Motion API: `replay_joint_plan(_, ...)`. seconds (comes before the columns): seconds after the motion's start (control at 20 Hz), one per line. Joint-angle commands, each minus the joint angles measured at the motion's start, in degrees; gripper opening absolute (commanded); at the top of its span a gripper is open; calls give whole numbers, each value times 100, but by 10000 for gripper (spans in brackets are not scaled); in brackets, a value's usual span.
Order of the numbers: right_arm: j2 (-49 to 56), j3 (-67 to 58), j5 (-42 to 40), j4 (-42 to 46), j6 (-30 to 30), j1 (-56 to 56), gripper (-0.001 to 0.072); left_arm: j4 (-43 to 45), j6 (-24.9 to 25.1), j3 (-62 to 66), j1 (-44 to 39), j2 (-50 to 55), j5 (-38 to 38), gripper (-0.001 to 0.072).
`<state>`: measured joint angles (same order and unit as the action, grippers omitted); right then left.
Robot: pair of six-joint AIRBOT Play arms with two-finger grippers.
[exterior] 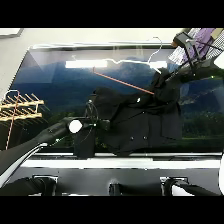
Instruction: Fold the clothes and pants, and hang the long-sleeved shirts on hangers.
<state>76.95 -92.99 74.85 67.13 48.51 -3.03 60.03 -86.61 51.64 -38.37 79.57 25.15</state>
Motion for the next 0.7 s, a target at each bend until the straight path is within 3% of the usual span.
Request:
replay_joint_plan(0.0, -24, -2, 26, -2, 83, 7, 42, 315, 26, 442, -66, 621, -122, 669)
replay_joint_plan(0.15, -111, -2, 24, -2, 81, 7, 42, 691, 7, 636, -66, 892, -127, 629)
replay_joint_plan(0.25, -184, -2, 26, -4, 87, 7, 42, 817, 7, 645, -63, 1010, -94, 491)
replay_joint_plan(0.4, -293, -2, 52, -2, 258, 7, 42, 1010, 4, 717, 114, 977, 216, 30)
replay_joint_plan(0.65, -540, -2, 262, -22, 323, 7, 41, 1010, -249, 1325, 826, 505, 463, 28)
